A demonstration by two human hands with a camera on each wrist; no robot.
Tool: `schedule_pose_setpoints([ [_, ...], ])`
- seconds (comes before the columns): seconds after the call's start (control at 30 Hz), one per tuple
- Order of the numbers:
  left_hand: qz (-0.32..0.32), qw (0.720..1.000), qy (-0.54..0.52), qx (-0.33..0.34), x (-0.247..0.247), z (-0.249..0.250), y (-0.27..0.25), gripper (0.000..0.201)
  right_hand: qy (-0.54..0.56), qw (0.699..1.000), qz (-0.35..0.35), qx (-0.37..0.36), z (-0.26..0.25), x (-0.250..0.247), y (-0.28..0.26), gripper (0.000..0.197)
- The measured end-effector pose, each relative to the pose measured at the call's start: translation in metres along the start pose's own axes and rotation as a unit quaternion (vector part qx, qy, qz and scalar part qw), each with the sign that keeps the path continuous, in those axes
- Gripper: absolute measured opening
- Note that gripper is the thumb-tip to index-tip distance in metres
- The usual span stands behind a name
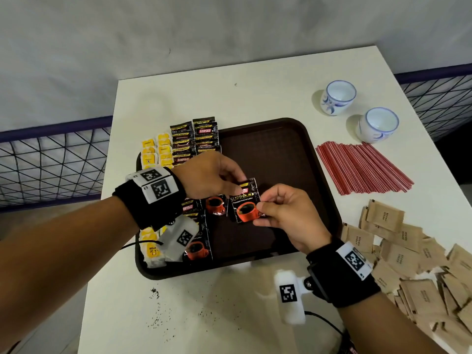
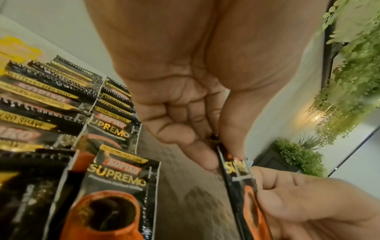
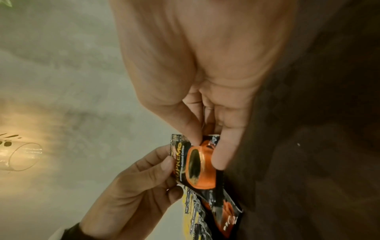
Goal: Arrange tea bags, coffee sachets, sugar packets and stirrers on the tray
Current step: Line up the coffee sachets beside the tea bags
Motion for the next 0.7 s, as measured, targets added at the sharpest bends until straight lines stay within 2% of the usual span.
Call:
schedule_pose_setpoints([
  [0.1,0.004,0.999,-0.007,-0.038,-0.01,-0.005,0.0,0.014,-0.051,0.999,0.005,-0.002,0.002,0.004,0.002,0.007],
  [0.23,0.001,0.989,0.125,-0.074,-0.018,-0.012,0.0,0.01,-0.139,0.99,0.026,-0.001,0.001,0.01,0.011,0.01],
  [0.3,0.011,0.981,0.182,-0.073,-0.018,-0.012,0.001,0.01,-0.187,0.982,0.023,-0.003,-0.002,0.018,0.022,0.013],
  [0.43,0.041,0.977,0.203,-0.059,-0.018,-0.015,0.0,0.013,-0.266,0.964,-0.006,0.002,-0.012,0.039,0.046,0.014],
  [0.53,0.06,0.975,0.205,-0.053,-0.019,-0.02,-0.001,0.013,-0.289,0.957,-0.031,0.015,-0.016,0.05,0.059,0.014],
  [0.7,0.085,0.973,0.209,-0.043,-0.02,-0.028,-0.005,0.014,-0.304,0.952,-0.027,0.017,-0.021,0.056,0.069,0.014],
])
Point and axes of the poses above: each hand's wrist, its own y-axis towards the middle knuckle, its own x-axis out of the palm, z = x × y, the point moved 4 cm from there along y, towards the middle knuckle, and after that the axes turned 12 degrees about -y, right-handed, at the moved point
